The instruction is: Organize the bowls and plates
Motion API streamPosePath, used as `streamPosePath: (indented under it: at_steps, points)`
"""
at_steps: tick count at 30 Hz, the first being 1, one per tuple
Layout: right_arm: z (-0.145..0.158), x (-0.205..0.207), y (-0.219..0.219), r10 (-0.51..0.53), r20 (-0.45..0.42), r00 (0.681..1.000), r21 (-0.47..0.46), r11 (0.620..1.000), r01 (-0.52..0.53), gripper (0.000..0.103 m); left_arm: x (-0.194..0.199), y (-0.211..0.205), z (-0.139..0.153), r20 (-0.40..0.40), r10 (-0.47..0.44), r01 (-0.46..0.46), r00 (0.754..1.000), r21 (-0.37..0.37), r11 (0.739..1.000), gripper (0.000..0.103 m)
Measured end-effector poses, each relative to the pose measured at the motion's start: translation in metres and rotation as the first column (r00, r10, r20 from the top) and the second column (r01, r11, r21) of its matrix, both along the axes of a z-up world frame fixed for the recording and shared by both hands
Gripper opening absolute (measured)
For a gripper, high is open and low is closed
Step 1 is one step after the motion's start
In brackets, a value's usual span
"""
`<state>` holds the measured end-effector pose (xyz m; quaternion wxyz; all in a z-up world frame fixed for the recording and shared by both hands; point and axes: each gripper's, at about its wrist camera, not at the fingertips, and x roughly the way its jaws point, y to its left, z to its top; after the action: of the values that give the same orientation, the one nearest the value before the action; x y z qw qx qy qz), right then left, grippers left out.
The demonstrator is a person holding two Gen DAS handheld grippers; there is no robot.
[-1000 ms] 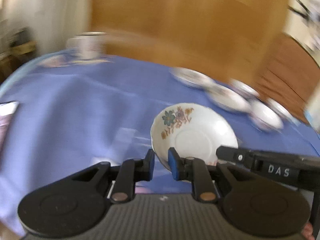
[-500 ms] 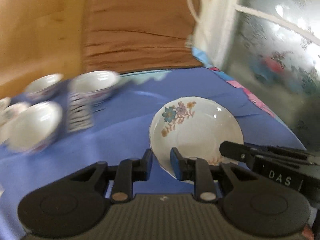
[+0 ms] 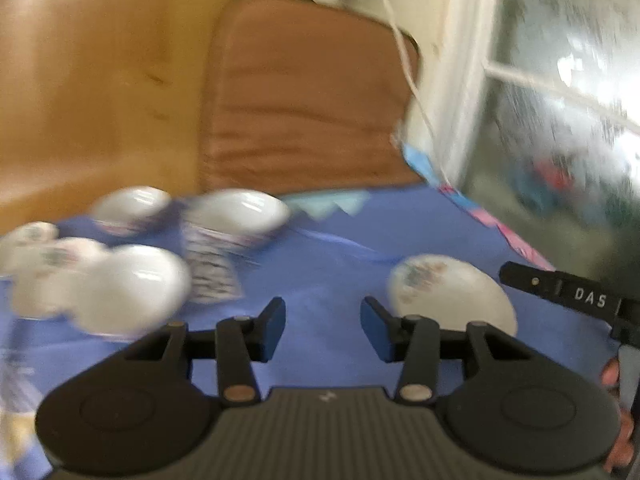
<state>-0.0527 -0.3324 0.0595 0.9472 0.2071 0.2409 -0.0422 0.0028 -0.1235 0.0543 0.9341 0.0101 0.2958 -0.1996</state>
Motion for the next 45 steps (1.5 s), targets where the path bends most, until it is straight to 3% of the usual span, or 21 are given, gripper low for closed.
streamPosePath:
  at_steps: [2, 5, 10, 14, 17, 19, 22, 26, 28, 31, 35, 39, 41, 45]
  points:
    - [0.008, 0.008, 0.022, 0.086, 0.011, 0.996, 0.010, 0.996, -0.086, 0.032, -0.008, 0.037, 0.006, 0.036, 0.050, -0.050, 0.998, -0.010, 0.999, 0.043]
    - [0.020, 0.029, 0.064, 0.260, -0.001, 0.966, 0.052, 0.964, -0.260, 0.028, -0.011, 0.099, 0.006, 0.051, 0.184, -0.183, 0.982, -0.020, 0.983, 0.043]
    - [0.035, 0.099, 0.137, 0.481, -0.069, 0.874, 0.172, 0.869, -0.465, 0.026, -0.006, 0.203, -0.009, -0.028, 0.417, -0.418, 0.908, -0.082, 0.905, 0.042]
    - [0.038, 0.169, 0.207, 0.563, -0.191, 0.804, 0.095, 0.826, -0.555, 0.027, -0.013, 0.258, -0.026, -0.031, 0.519, -0.519, 0.854, -0.110, 0.847, 0.042]
    - [0.020, 0.220, 0.243, 0.561, -0.334, 0.757, 0.121, 0.822, -0.556, 0.028, -0.016, 0.283, -0.043, -0.074, 0.549, -0.553, 0.833, -0.133, 0.822, 0.041]
    - [0.010, 0.235, 0.254, 0.525, -0.380, 0.761, 0.076, 0.838, -0.540, 0.028, -0.019, 0.294, -0.043, -0.093, 0.541, -0.548, 0.836, -0.196, 0.813, 0.043]
    - [0.001, 0.248, 0.265, 0.487, -0.431, 0.760, -0.007, 0.840, -0.542, 0.028, -0.023, 0.292, -0.042, -0.071, 0.537, -0.539, 0.840, -0.215, 0.815, 0.043]
    - [-0.016, 0.256, 0.267, 0.490, -0.480, 0.728, 0.019, 0.835, -0.550, 0.026, -0.021, 0.298, -0.043, -0.093, 0.529, -0.534, 0.843, -0.260, 0.805, 0.043]
    - [-0.017, 0.253, 0.270, 0.494, -0.467, 0.733, 0.029, 0.838, -0.545, 0.026, -0.021, 0.301, -0.044, -0.108, 0.529, -0.536, 0.841, -0.284, 0.795, 0.043]
    - [-0.009, 0.242, 0.278, 0.539, -0.451, 0.711, 0.047, 0.810, -0.584, 0.022, -0.021, 0.306, -0.046, -0.121, 0.532, -0.540, 0.838, -0.314, 0.780, 0.044]
    - [-0.001, 0.216, 0.295, 0.624, -0.433, 0.651, 0.073, 0.744, -0.664, 0.013, -0.024, 0.309, -0.046, -0.108, 0.537, -0.539, 0.837, -0.330, 0.775, 0.044]
    - [0.002, 0.186, 0.311, 0.689, -0.423, 0.588, 0.081, 0.675, -0.733, 0.012, -0.021, 0.308, -0.047, -0.118, 0.527, -0.534, 0.842, -0.324, 0.781, 0.049]
    - [0.003, 0.174, 0.315, 0.711, -0.413, 0.569, 0.099, 0.656, -0.748, 0.013, -0.020, 0.308, -0.048, -0.129, 0.514, -0.526, 0.848, -0.326, 0.785, 0.054]
    - [0.002, 0.156, 0.318, 0.737, -0.394, 0.549, 0.138, 0.638, -0.758, 0.013, -0.018, 0.308, -0.049, -0.144, 0.497, -0.515, 0.856, -0.326, 0.793, 0.054]
